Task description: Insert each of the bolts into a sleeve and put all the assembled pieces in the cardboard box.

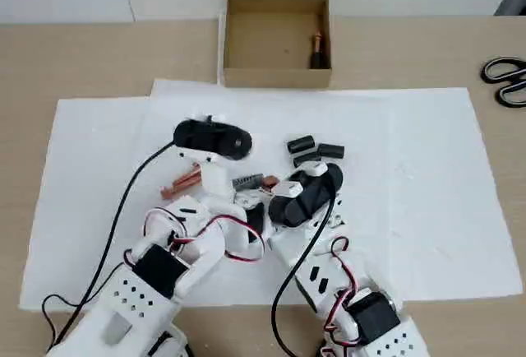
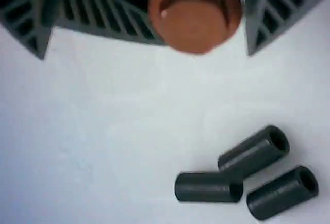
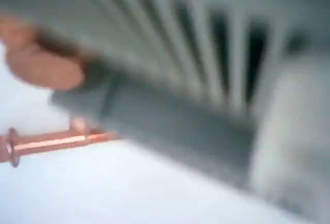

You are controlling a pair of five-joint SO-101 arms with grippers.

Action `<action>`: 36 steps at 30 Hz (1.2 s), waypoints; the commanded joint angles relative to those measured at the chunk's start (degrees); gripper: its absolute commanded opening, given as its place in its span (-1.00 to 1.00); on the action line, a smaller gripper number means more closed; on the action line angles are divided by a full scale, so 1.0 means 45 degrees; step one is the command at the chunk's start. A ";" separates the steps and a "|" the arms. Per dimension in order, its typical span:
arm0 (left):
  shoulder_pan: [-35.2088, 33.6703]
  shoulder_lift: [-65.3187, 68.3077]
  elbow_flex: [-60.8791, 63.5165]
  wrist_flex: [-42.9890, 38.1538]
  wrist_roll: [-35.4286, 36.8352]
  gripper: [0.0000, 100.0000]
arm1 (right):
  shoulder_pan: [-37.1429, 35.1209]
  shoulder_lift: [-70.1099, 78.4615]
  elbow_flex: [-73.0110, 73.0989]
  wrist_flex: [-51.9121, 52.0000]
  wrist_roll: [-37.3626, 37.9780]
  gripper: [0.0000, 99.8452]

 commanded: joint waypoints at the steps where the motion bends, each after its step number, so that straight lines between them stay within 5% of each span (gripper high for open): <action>1: -0.0703 -0.0137 -0.0772 0.0020 0.0020 -0.54 | -0.0049 -0.0244 -0.0137 -0.0361 -0.0020 -0.99; 12: -0.2344 -0.0156 -0.1514 0.0039 0.0020 -0.54 | 0.0225 -0.0244 -0.0117 -0.0361 0.0000 -0.99; 18: -0.5021 -0.0117 -0.1338 0.0821 -0.0020 -0.53 | 0.3096 -0.0127 -0.0195 -0.0557 0.0020 -0.99; 24: -0.5451 -0.0117 -0.1338 0.3692 -0.0840 -0.53 | 0.4816 0.0635 -0.1387 -0.0576 0.1211 -0.99; 36: -0.5509 -0.0117 -0.1338 0.4181 -0.0879 -0.53 | 0.5128 1.3802 -1.3832 -0.1260 0.1641 -0.99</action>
